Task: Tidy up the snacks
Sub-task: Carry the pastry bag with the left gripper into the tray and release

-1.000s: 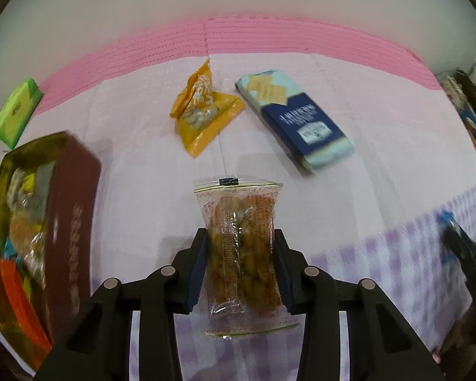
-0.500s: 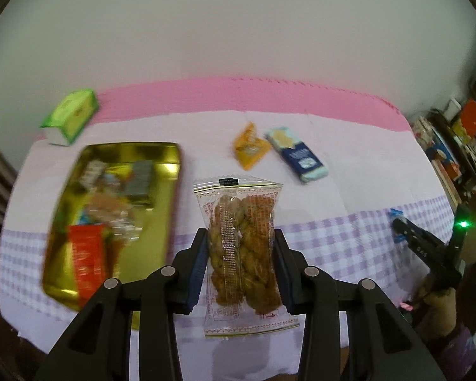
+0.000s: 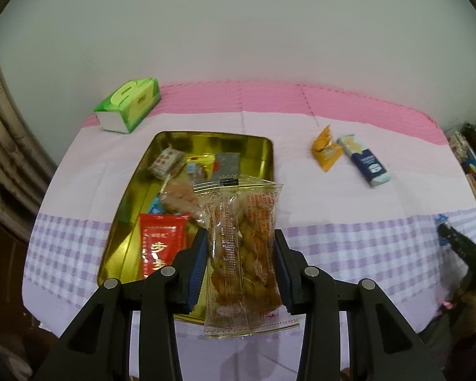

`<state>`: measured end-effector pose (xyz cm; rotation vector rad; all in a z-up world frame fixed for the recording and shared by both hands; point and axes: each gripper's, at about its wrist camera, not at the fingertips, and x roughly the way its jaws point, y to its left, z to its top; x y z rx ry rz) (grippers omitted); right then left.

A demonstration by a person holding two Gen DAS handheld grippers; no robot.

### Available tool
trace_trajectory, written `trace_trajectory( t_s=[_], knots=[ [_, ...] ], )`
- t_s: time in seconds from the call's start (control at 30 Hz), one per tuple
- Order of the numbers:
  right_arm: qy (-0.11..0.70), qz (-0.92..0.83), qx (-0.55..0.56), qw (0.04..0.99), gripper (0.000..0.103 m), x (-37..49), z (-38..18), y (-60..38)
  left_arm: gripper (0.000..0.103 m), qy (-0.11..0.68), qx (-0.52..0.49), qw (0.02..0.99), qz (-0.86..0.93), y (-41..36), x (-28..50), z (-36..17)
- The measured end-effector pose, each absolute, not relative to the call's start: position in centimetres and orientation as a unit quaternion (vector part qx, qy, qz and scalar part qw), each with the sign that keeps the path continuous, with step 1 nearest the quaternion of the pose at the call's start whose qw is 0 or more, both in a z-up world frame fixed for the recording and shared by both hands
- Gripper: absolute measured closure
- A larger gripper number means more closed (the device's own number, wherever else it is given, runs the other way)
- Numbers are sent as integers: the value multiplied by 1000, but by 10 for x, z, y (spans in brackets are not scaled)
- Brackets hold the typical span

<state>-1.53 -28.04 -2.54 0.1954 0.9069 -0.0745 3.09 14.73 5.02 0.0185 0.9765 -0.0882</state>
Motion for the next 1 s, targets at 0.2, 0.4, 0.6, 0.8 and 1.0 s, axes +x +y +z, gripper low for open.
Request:
trace_trajectory(
  t_s=[0.2,0.4,0.6,0.8,1.0],
  knots=[
    [440,-43,80,893,76,-14,-26,-276,63,478,22,877,-40,151,36,33],
    [442,-50,70,893,76,-13,-27,-272,63,492,27,869,-40,155,42,17],
    [443,-54,65,893,76,-14,-28,-270,63,494,30,868,-41,156,45,13],
    [443,-55,64,893,76,-14,-28,-269,63,503,36,862,-44,153,48,4],
    [443,-54,65,893,76,-14,-28,-270,63,512,41,857,-43,152,51,-2]
  ],
)
